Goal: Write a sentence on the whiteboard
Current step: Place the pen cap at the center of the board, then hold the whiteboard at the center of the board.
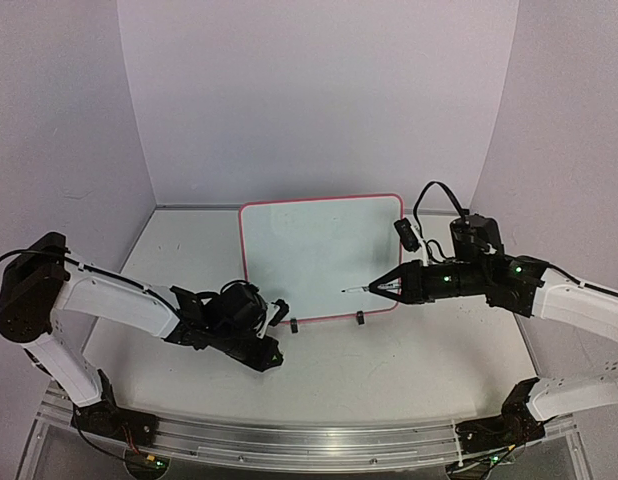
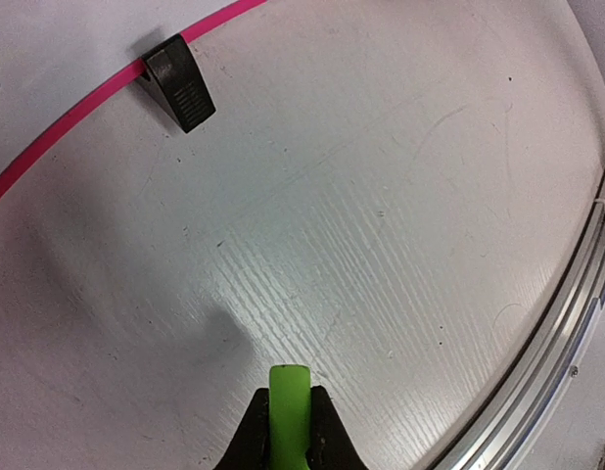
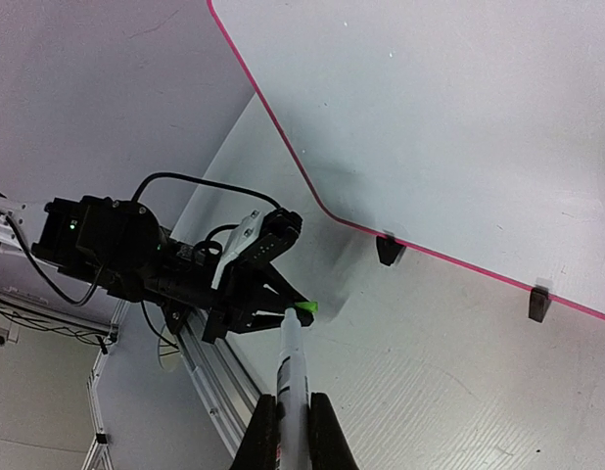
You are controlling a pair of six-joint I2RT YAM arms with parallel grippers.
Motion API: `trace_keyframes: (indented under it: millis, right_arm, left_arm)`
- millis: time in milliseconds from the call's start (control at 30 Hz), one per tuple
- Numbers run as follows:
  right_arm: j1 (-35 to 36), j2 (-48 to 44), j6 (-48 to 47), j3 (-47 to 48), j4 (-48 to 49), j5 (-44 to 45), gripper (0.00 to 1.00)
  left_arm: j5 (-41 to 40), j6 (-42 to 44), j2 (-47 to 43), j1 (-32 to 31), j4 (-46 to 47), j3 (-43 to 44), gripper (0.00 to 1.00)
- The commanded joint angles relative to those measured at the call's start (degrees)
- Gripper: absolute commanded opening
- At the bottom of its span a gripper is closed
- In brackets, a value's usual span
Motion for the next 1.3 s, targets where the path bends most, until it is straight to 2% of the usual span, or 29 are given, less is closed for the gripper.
trace_keyframes:
  millis: [0, 533, 833, 933, 1033, 1267]
  right_arm:
    - [0.54, 0.53, -0.98, 0.27, 0.2, 1.63, 0.0]
    - [1.76, 0.9, -1.35, 1.48, -1.16, 3.2, 0.0]
    - [2.34, -0.76, -0.98, 1.21, -1.15, 4.97, 0.0]
    - [2.43, -2.08, -0.3, 0.8, -1.13, 7.03, 0.0]
    - [2.43, -3.77, 0.04, 0.38, -1.07, 8.39, 0.0]
    - [2.52, -7.11, 0.05, -1.38, -0.63, 10.22, 0.0]
  left_arm:
    - [-2.28, -0.81, 0.88, -0.13, -0.89, 2.43, 0.12]
    - [-3.46, -0.68, 1.26, -0.08, -2.51, 2.54, 0.37]
    - [-7.8, -2.18, -6.67, -0.14, -4.41, 0.33, 0.64]
    - [-11.39, -2.89, -9.81, -0.09, -8.67, 0.9, 0.68]
    - [-15.74, -4.14, -11.62, -0.11, -17.49, 3.94, 0.73]
    - [-20.08, -2.07, -16.62, 0.54, -30.83, 10.67, 0.79]
